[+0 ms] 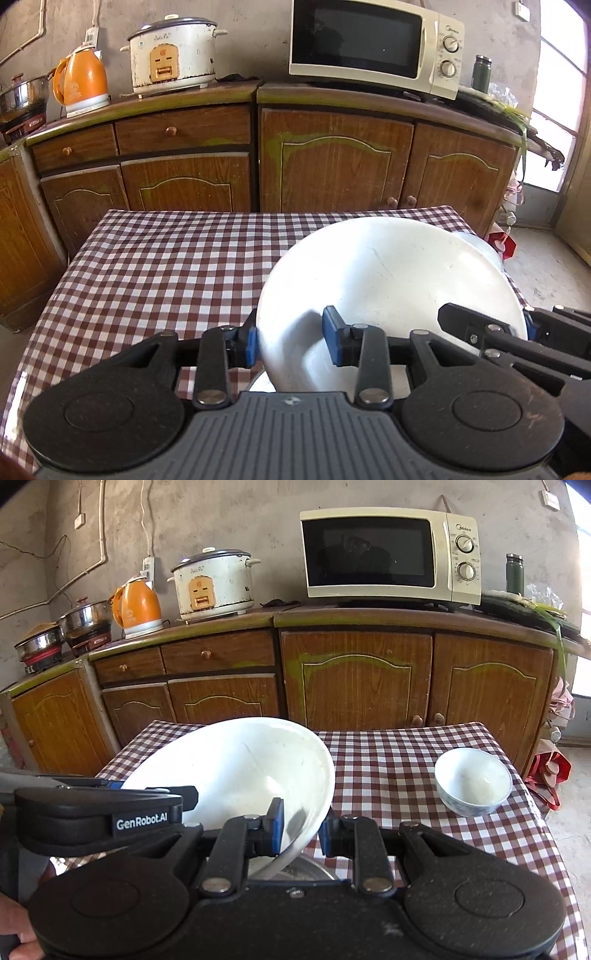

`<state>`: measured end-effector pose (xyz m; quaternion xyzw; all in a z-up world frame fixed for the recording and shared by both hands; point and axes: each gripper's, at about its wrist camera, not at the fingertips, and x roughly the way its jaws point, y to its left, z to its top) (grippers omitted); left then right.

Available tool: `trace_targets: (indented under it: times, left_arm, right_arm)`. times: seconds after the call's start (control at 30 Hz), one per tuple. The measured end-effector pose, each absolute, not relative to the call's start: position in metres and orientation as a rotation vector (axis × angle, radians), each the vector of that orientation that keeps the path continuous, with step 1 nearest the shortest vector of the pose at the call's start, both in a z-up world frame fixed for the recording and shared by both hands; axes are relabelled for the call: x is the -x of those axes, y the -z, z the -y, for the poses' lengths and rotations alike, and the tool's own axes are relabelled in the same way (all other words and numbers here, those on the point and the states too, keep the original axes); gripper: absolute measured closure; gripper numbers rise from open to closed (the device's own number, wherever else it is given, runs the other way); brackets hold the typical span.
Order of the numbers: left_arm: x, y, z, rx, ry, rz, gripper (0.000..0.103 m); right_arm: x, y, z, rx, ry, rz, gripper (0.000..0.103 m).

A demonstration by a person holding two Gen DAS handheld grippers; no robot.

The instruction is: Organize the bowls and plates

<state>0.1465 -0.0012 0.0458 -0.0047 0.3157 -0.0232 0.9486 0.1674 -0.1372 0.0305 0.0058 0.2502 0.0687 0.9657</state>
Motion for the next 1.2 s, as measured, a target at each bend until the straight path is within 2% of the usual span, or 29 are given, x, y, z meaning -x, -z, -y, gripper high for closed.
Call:
trace_targets:
  times: [1.2]
  left_arm:
    - [-0.081,-0.037,0.022,-0.014,0.097,-0.609,0.066]
  right_arm:
    - [-0.086,-0.036,0.15,0.001,-0.096,-0.465,0.078]
